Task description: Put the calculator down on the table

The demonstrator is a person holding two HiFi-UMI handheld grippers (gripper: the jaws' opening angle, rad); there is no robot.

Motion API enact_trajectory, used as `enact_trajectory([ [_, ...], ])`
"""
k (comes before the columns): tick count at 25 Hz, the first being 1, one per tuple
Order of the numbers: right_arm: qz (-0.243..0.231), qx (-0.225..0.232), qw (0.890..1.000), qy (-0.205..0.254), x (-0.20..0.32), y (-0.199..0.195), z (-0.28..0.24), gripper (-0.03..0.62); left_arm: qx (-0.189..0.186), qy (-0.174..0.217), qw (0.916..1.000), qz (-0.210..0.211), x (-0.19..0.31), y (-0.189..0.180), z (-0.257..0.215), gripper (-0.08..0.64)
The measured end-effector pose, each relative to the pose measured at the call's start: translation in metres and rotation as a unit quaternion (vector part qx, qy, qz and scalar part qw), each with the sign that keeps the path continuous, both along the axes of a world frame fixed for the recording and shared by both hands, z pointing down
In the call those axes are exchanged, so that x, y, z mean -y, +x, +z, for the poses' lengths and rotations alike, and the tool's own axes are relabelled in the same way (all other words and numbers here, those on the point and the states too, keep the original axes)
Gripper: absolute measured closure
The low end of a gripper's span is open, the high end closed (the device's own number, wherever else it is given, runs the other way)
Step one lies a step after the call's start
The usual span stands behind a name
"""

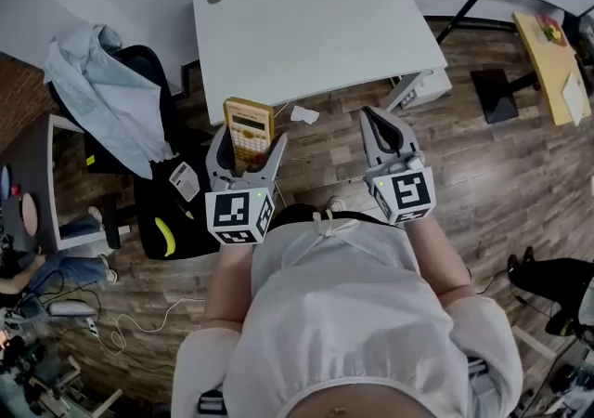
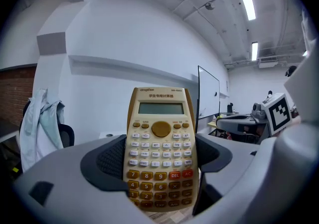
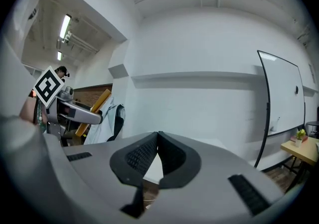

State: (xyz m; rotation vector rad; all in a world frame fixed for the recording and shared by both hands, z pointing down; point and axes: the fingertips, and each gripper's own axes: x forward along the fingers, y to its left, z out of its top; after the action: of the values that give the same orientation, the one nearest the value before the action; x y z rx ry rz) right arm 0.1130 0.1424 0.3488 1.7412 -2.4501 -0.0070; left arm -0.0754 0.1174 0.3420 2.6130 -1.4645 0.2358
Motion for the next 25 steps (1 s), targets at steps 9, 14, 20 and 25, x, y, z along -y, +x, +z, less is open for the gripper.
enact_trajectory([
  [9,-0.037,0.000,0.999,-0.019,0.086,0.030,0.016,0.589,0.016,-0.030,0.9986,-0.040,0.073,0.023,0.022,0.152],
  [14,-0.055,-0.004,0.998,-0.033,0.142,0.037,0.030,0.589,0.016,-0.052,0.9974,-0.047,0.126,0.038,0.043,0.152],
  [20,-0.087,-0.008,0.994,-0.064,0.232,0.025,0.051,0.589,0.013,-0.082,0.9945,-0.063,0.211,0.037,0.072,0.152],
  [25,-0.100,-0.010,0.992,-0.080,0.301,0.016,0.064,0.589,0.015,-0.114,0.9910,-0.068,0.272,0.035,0.100,0.152],
])
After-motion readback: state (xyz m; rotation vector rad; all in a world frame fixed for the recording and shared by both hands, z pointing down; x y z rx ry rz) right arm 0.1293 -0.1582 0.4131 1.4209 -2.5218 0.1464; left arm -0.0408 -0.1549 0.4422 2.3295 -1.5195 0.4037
